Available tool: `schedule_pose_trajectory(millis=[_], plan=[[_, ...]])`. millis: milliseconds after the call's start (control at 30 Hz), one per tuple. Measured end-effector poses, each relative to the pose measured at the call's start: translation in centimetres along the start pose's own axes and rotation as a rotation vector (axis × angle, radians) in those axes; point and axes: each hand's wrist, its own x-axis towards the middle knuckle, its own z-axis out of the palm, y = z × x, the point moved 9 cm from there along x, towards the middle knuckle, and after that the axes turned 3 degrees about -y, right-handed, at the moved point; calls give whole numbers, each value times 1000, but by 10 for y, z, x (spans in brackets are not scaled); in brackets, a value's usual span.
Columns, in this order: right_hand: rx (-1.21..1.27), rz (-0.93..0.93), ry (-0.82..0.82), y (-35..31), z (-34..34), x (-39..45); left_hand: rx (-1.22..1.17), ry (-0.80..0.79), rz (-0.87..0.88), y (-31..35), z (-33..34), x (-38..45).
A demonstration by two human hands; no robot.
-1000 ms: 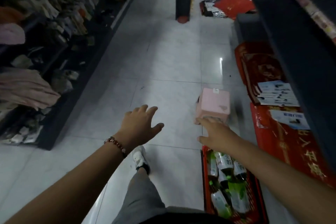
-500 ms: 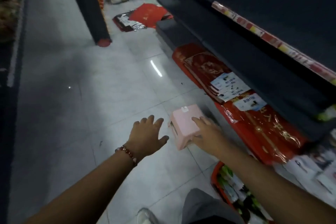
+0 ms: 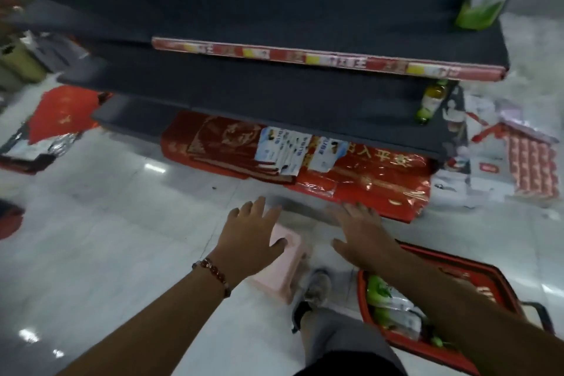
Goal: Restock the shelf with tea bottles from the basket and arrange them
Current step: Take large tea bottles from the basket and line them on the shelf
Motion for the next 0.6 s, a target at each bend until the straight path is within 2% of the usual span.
schedule_pose_trajectory(millis=[133,267,433,600], plan=[[103,164,-13,75,-6,50,91,-34,194,36,-22,118],[194,350,11,136,-9,59,136,-91,437,99,-37,201],[316,644,7,193,7,36,234,-209,774,182,-19,260],[495,960,80,207,52,-5,351,-276,1094,248,18,267]])
